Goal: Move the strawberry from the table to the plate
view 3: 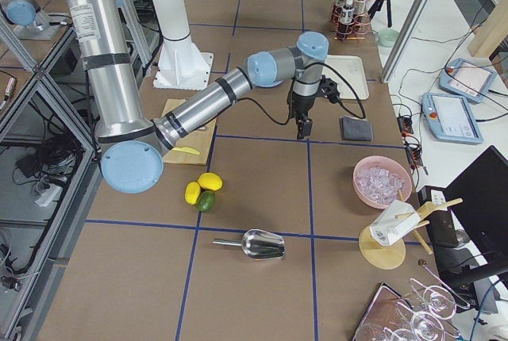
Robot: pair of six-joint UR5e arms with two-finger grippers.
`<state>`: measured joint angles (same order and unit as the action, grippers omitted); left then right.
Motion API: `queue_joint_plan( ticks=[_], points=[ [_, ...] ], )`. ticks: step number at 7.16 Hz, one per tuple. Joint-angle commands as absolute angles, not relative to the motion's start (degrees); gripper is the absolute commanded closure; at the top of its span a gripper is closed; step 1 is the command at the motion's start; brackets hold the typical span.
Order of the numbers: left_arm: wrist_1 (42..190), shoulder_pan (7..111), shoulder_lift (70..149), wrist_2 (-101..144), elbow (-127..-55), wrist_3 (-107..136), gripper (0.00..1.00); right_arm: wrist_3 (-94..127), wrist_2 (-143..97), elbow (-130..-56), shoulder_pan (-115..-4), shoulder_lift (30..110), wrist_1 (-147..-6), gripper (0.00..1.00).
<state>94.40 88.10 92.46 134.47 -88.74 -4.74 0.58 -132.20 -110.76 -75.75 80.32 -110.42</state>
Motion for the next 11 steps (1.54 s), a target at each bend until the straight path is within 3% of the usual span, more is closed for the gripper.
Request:
queue_joint_plan(
  ticks=[1,7,11],
  points=[
    [94.48,88.15,91.58,134.82,-88.86,-4.83,0.00,-12.09,-135.00,-104.00,-83.73,84.87,-110.39,0.00],
    [94.66,88.15,90.88,134.82,-88.95,-4.92,0.00,-11.60,-135.44,-95.46,-89.90,89.38,-100.99,0.00],
    [94.66,88.24,90.88,134.82,-89.21,-4.92,0.00,-10.90,-138.43,-94.57,-91.49,90.08,-98.20,0.00]
  ],
)
